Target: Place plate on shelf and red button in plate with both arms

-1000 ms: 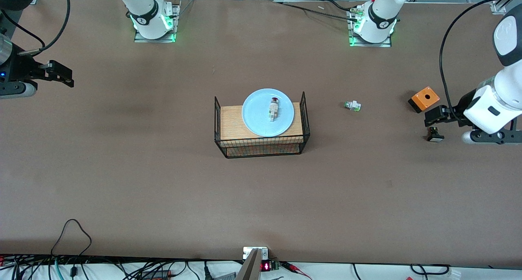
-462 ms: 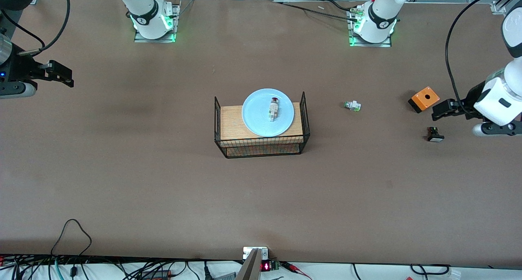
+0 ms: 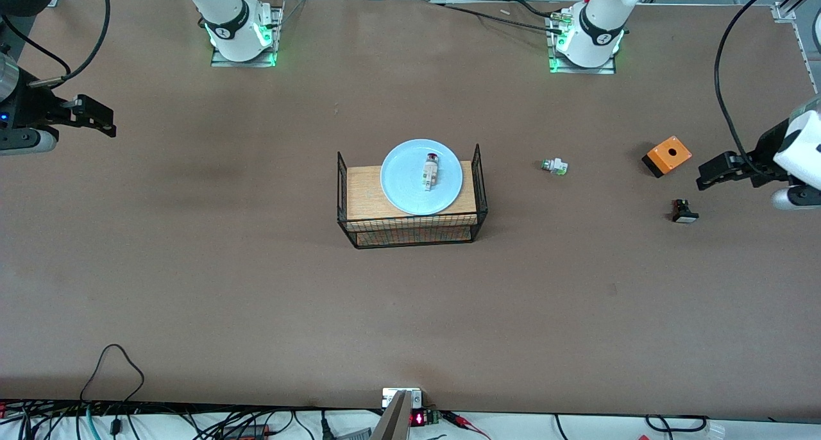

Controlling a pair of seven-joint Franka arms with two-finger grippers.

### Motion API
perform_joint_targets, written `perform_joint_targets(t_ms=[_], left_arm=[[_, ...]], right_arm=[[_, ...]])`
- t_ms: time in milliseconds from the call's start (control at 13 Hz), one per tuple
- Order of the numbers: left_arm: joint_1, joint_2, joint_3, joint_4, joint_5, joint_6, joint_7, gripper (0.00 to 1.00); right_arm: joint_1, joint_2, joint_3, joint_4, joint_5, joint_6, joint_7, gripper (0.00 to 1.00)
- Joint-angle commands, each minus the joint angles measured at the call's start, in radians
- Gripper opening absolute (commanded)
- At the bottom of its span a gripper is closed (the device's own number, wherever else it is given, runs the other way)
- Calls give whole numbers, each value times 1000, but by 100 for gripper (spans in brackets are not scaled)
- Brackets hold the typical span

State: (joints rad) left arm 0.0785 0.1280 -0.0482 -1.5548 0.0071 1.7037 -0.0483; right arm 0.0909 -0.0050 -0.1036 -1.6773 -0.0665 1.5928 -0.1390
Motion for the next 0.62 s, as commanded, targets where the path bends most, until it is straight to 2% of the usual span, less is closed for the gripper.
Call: perform_joint_targets(t_ms=[0, 538], left_arm=[[9, -8, 2, 13, -16, -10, 19, 100], [9, -10, 4, 12, -7, -29, 18, 100]], right_arm=[[-7, 10, 2, 24, 17, -10, 3, 100], [-7, 11, 2, 24, 16, -17, -1, 100]])
